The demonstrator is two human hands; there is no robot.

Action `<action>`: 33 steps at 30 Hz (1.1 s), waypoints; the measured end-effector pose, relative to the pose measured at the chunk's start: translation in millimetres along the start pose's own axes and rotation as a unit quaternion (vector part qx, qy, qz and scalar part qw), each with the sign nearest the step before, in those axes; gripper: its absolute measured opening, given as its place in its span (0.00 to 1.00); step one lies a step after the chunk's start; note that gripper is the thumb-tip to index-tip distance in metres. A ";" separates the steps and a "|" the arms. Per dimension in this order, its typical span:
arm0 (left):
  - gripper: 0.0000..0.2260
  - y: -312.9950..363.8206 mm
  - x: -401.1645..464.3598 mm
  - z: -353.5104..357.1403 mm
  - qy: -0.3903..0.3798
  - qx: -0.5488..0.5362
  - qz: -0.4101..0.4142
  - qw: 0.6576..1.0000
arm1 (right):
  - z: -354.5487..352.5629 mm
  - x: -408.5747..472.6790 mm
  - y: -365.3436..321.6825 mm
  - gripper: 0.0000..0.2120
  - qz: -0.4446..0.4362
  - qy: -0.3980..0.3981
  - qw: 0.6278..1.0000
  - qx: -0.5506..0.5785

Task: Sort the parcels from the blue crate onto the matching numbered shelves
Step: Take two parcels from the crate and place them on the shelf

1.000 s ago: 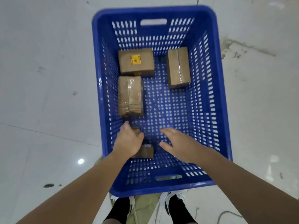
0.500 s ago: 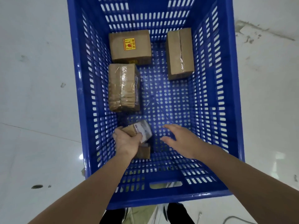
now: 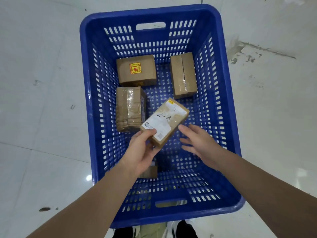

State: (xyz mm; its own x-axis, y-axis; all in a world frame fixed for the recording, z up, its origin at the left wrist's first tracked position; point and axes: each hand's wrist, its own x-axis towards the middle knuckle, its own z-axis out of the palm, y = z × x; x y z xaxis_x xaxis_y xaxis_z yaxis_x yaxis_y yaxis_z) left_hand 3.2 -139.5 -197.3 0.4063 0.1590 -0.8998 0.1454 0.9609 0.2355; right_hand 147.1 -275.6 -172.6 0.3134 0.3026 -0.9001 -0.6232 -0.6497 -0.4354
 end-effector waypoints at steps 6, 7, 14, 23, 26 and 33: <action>0.33 -32.1 10.4 -1.7 -0.025 0.150 -0.013 0.988 | 12.2 15.6 12.2 0.34 -0.037 0.017 0.996 0.081; 0.35 -34.9 11.7 -6.2 -0.024 0.191 -0.012 0.981 | 10.3 20.5 18.7 0.37 -0.044 0.031 0.997 0.060; 0.23 -40.0 30.0 -74.5 0.049 0.567 0.001 0.822 | -6.8 37.5 62.6 0.31 -0.033 0.057 0.998 0.008; 0.36 -73.3 66.3 -140.6 -0.002 0.972 -0.016 0.234 | -20.4 44.0 101.7 0.30 -0.021 0.058 0.998 -0.007; 0.35 -80.0 75.3 -144.5 0.040 0.979 -0.032 0.195 | -20.6 46.2 106.7 0.30 -0.018 0.053 0.998 -0.002; 0.40 -72.4 73.3 -130.8 0.064 0.973 0.055 0.213 | -19.5 47.2 109.8 0.23 -0.018 0.051 0.998 0.017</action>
State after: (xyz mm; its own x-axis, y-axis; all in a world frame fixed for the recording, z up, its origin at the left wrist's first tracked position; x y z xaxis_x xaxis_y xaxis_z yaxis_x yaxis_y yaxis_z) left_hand -95.5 -167.8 -328.4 0.4947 0.2811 -0.8223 0.2909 -0.9452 -0.1481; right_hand 107.4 -346.2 -262.6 0.4068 0.2522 -0.8780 -0.6332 -0.6150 -0.4700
